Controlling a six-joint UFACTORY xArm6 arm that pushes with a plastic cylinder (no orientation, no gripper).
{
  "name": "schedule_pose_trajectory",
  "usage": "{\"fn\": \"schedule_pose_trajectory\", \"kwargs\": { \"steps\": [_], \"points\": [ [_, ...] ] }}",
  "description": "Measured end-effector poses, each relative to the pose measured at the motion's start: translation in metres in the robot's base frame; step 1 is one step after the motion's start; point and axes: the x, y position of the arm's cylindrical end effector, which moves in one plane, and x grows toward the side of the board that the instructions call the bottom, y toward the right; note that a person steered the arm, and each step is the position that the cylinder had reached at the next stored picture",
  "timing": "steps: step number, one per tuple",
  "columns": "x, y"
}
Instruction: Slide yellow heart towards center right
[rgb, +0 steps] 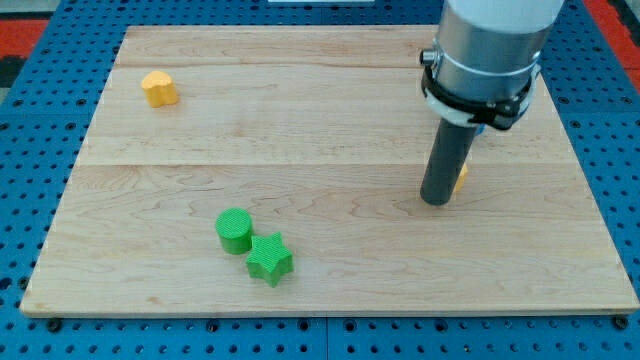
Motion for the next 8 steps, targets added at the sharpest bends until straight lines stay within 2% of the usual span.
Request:
{"fn": "schedule_pose_trajectory", "kwargs": {
  "steps": [1, 2, 3, 4, 6, 7, 8],
  "points": [
    [-0.016, 0.025],
    [-0.015, 0.019],
    [-0.016, -0.055],
    [-0.046, -0.113],
    [-0.087, -0.372],
    [-0.14, -0.429],
    [-0.164, -0.383]
  ]
}}
